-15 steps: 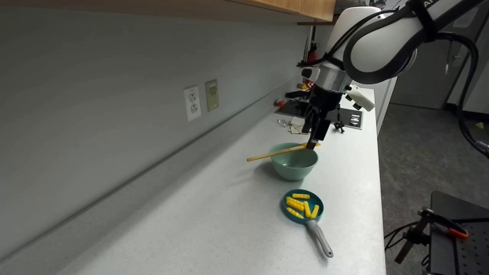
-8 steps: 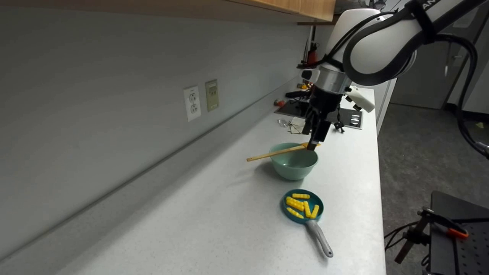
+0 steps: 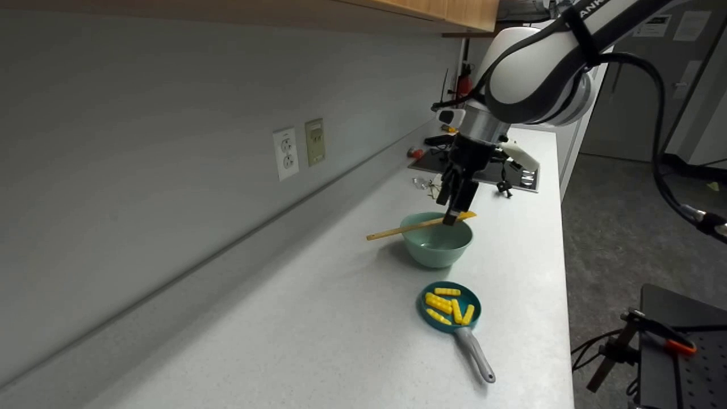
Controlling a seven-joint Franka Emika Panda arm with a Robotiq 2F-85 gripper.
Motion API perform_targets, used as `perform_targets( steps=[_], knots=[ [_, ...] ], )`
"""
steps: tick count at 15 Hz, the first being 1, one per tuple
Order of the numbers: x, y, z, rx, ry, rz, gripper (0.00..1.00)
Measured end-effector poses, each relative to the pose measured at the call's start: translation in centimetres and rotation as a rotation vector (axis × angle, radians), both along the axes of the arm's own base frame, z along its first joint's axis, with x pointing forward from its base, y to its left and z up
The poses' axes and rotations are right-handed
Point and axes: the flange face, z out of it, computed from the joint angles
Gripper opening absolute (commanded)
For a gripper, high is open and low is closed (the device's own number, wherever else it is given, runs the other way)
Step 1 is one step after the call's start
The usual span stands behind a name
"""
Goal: Use the wooden spatula to stir the yellow objects in the blue pan
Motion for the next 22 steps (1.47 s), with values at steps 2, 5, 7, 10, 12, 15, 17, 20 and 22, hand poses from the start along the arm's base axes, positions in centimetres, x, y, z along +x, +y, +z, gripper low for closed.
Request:
perform_targets(
  steps=[2, 5, 7, 10, 12, 15, 17, 20, 22],
  knots=[
    [1.1, -0.1, -0.2, 0.023, -0.014, 0.015, 1.00],
    [2.2, 0.0, -1.3, 0.034, -0.011, 0.035, 1.00],
    [2.4, 0.3, -2.3, 0.039, 0.002, 0.042, 1.00],
    [2.6, 0.8, -3.5, 0.046, 0.017, 0.050, 1.00],
    [2.9, 0.9, -3.8, 0.047, 0.019, 0.054, 1.00],
    [3.8, 0.7, -3.5, 0.036, 0.003, 0.066, 1.00],
    [4.4, 0.6, -3.1, 0.023, -0.010, 0.080, 1.00],
    [5.4, 1.1, -2.8, 0.012, -0.024, 0.104, 1.00],
    [6.0, 1.7, -2.8, 0.004, -0.042, 0.121, 1.00]
  ],
)
